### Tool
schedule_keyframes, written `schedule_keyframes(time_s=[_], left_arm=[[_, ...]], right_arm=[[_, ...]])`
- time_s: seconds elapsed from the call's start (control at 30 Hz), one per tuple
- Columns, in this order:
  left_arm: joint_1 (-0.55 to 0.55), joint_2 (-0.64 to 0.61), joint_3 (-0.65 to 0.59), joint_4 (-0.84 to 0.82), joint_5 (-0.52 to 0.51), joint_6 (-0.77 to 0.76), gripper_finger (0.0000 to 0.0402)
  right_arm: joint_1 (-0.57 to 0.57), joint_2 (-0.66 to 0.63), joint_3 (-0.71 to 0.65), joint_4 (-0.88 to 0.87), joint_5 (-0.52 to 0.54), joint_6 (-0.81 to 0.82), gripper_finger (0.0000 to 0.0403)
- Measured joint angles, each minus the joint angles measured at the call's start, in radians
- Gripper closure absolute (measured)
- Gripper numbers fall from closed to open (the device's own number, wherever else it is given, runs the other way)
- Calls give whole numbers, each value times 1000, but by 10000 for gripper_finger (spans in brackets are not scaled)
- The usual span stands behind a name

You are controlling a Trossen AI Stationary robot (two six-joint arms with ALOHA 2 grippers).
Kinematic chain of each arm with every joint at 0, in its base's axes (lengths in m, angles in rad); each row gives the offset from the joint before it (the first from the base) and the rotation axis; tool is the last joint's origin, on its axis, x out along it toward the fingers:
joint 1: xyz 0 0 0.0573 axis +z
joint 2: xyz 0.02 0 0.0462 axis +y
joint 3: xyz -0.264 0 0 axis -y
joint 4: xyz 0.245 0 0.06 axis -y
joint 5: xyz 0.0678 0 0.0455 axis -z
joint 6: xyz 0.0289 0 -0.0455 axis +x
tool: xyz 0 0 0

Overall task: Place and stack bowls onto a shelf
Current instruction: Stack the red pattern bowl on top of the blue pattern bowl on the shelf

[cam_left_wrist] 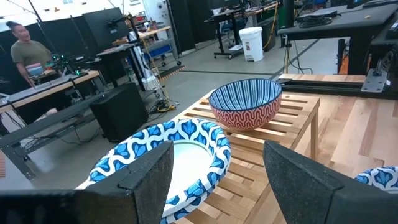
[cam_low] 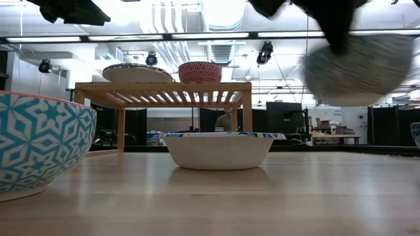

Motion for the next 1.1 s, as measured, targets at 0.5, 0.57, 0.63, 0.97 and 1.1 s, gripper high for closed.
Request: schedule_keyframes(time_s=[0.5, 0.57, 0.63, 0.97, 1.1], left_arm=[[0, 4, 0, 2, 0, 6, 171], [0, 4, 0, 1, 0, 6, 171], [0, 4, 0, 1, 0, 6, 171], [0, 4, 1, -1, -1, 10, 171], [0, 4, 1, -1, -1, 9, 171]], right_arm=[[-100, -87, 345, 119, 254, -592, 392], [-115, -104, 343, 172, 312, -738, 392], [-129, -113, 349, 192, 375, -919, 391], [-217, -101, 346, 212, 584, -1938, 391], [-289, -97, 346, 214, 581, -2087, 391]])
